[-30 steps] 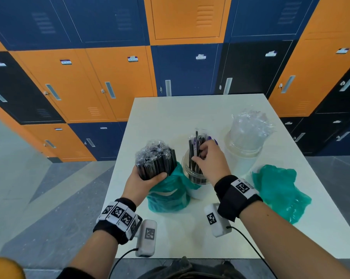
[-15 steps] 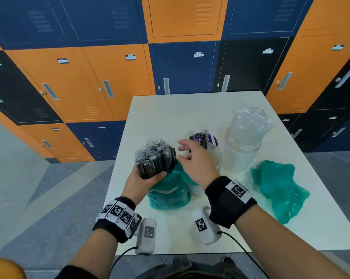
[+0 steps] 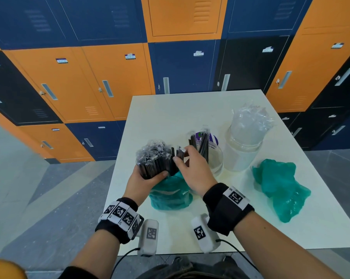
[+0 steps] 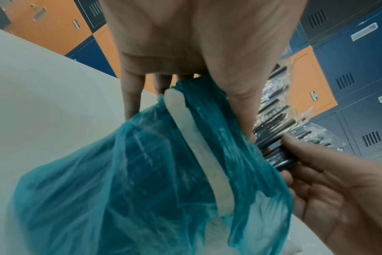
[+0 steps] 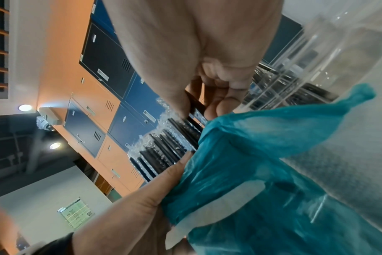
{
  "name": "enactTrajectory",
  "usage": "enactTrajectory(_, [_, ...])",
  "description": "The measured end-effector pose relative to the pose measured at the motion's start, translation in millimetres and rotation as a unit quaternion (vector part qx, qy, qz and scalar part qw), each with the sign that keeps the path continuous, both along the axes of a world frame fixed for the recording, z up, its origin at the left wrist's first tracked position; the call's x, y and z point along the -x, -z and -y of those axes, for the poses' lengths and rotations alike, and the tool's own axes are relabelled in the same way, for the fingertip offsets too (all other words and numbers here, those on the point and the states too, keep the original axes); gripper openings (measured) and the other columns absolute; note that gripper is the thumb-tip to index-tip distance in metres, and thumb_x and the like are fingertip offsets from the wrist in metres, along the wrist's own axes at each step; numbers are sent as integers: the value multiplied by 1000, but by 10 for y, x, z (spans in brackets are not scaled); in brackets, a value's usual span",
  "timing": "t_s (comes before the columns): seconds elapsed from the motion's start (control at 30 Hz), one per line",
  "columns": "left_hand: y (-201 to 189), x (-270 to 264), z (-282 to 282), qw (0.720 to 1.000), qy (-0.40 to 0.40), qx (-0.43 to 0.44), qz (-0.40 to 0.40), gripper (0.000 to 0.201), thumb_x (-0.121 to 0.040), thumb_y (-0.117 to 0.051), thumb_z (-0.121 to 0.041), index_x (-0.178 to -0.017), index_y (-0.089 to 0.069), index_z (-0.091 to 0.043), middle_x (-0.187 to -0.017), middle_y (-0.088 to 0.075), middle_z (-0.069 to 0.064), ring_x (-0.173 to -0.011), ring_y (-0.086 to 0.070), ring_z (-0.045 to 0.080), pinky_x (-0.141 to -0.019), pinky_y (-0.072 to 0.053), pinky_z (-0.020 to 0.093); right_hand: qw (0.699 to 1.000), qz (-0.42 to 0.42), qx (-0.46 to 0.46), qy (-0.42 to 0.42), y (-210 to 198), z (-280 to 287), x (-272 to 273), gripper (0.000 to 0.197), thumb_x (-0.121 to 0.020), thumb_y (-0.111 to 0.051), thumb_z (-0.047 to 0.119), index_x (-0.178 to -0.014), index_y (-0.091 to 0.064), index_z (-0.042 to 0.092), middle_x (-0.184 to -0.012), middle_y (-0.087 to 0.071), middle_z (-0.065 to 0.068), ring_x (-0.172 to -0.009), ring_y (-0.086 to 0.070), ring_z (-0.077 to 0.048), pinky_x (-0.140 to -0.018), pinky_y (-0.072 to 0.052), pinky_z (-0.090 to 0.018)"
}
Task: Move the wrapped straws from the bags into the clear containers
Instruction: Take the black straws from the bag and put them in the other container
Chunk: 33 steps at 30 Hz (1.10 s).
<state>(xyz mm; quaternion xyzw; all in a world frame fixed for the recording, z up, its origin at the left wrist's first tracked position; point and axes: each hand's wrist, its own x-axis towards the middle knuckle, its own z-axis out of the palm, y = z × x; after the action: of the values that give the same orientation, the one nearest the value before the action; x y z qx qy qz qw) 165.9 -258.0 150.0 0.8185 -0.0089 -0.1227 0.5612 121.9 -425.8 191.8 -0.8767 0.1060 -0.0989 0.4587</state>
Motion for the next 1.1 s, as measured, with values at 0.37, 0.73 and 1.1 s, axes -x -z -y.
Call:
enactTrajectory(0.37, [-12,-28,110,1000,1,-11,15,62,-69,-86,-34,-120,-54,-21,-104,-66,-12,-91,-60,-1,-71,-44,13,998,52,-24,10,-309,153,0,32,-101,-41,37,-98,-58,10,-87,-66,5,-81,-60,-10,-83,-48,-37])
enactTrajectory(0.73, [-31,-41,159,1000,18,-16,20,69,-65,-87,-41,-123,-55,-23,-110,-68,-10,-101,-63,9,-74,-47,18,985,137,-86,56,-1008,606,-116,15,-104,-39,30,-93,-47,24,-77,-68,1,-60,-57,-8,-56,-46,-22])
enactTrajectory(1.1, [-45,-55,174,1000,0,-16,10,73,-66,-87,-39,-127,-51,-23,-113,-65,-8,-103,-61,13,-83,-46,25,991,82,45,95,-841,862,-154,24,-103,-36,35,-103,-47,14,-95,-59,0,-76,-56,-7,-72,-45,-26])
